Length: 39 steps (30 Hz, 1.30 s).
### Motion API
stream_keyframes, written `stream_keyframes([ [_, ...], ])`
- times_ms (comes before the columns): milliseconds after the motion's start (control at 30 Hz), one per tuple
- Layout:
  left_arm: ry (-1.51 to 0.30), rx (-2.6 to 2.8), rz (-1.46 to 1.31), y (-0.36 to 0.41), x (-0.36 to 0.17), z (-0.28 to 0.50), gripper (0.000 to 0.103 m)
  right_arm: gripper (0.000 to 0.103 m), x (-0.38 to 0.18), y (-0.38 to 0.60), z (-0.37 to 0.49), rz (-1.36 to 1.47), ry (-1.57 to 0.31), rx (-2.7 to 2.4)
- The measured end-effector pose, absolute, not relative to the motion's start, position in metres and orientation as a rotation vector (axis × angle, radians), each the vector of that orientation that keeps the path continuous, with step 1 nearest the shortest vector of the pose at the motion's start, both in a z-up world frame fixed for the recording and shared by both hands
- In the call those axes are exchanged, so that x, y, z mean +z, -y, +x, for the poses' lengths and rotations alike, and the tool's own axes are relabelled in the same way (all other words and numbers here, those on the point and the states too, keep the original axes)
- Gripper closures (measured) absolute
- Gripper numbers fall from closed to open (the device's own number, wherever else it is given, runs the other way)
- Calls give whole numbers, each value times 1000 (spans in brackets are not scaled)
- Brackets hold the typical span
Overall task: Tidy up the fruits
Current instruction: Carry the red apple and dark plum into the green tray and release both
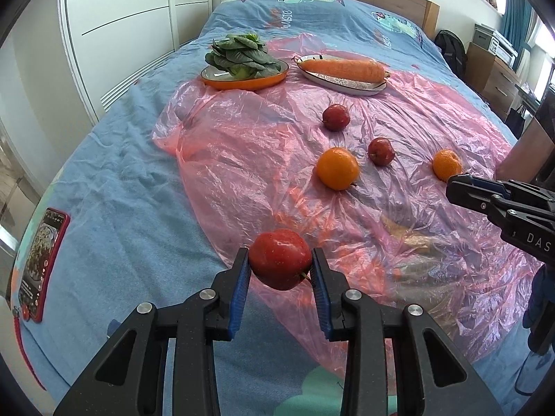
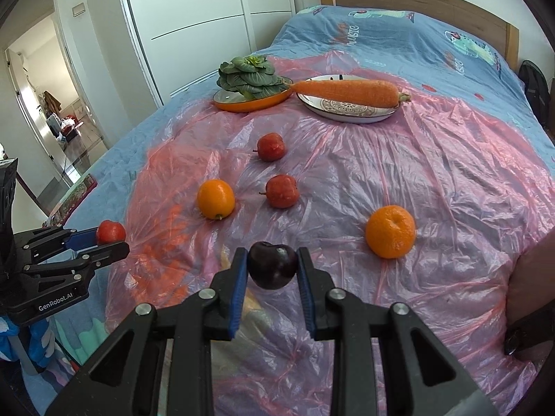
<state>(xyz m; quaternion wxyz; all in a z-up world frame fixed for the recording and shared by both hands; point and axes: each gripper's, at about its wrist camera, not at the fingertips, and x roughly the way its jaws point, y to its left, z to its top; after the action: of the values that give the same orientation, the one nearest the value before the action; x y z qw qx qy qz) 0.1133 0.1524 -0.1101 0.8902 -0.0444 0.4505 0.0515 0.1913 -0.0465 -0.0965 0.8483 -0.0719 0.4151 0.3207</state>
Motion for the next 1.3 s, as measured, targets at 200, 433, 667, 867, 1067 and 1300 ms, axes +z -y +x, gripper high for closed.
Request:
stream_keyframes([
  [200, -922, 99, -79, -143, -98, 102, 73, 98, -85, 59, 169, -144, -875, 680],
  [433, -904, 90, -57, -133, -84, 88, 73, 98, -75, 69, 145, -148, -873, 679],
  [667, -893, 76, -35, -122, -76, 75, 73, 98, -68, 77, 126, -149, -871, 671],
  [867, -881, 59, -18, -112, -68, 62, 73, 98, -64, 89, 110, -142, -873, 657],
  [1067, -861, 36, 0, -99, -57, 51, 73, 98, -58, 106, 94, -133, -868, 627],
  [1300, -831, 2, 30, -80, -42, 35, 73, 98, -48, 131, 75, -122, -849, 583],
])
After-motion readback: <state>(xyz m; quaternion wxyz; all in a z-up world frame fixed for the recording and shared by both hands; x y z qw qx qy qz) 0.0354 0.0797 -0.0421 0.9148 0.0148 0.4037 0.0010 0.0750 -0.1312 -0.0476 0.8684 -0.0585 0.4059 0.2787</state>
